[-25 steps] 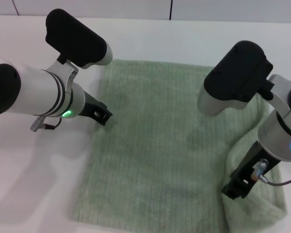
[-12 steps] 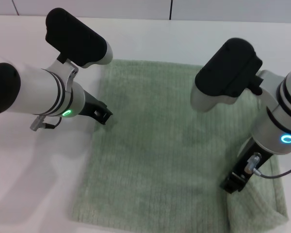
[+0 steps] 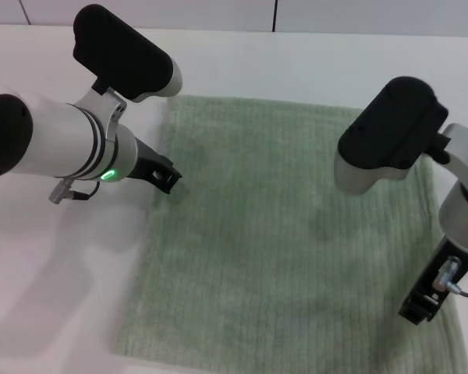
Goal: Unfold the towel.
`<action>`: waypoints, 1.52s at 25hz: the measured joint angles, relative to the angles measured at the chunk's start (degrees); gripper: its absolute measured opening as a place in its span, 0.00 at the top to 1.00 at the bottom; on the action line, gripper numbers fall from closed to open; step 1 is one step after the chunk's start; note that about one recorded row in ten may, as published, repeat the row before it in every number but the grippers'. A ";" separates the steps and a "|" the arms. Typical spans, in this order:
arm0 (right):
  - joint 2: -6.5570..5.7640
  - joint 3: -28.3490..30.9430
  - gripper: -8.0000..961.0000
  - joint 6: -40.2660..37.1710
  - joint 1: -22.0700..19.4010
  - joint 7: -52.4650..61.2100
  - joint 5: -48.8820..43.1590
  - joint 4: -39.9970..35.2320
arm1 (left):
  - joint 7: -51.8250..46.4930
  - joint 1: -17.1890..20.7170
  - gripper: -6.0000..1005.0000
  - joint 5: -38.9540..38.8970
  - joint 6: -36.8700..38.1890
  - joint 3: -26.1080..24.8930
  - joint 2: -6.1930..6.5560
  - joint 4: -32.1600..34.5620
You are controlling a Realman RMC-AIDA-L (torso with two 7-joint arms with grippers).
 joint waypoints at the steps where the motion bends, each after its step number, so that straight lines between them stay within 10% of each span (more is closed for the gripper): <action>1: 0.01 0.31 0.64 -0.59 -0.36 0.02 -0.01 -1.19 | -0.01 -0.17 0.94 0.01 0.00 -0.04 0.04 0.08; 11: -0.13 3.34 0.64 3.44 -5.30 -1.51 -1.48 -7.09 | 0.00 -0.59 0.93 3.09 1.34 -0.54 0.05 -2.88; 17: -0.15 3.38 0.64 17.78 -11.91 -4.08 -6.95 -8.12 | 4.85 5.82 0.92 3.63 21.54 -5.03 0.19 -6.99; 28: 0.09 3.16 0.64 73.73 -37.25 -17.05 7.48 -16.11 | 3.76 20.58 0.90 0.77 78.65 -7.66 -0.15 3.32; 33: -0.09 -2.20 0.64 98.42 -40.80 -34.96 25.72 -6.95 | -4.10 22.52 0.89 -2.63 100.95 -8.38 0.01 15.99; 38: -0.25 -11.57 0.64 122.88 -38.99 -38.18 23.44 5.03 | -9.89 20.86 0.88 -2.76 115.15 -9.77 -0.03 30.21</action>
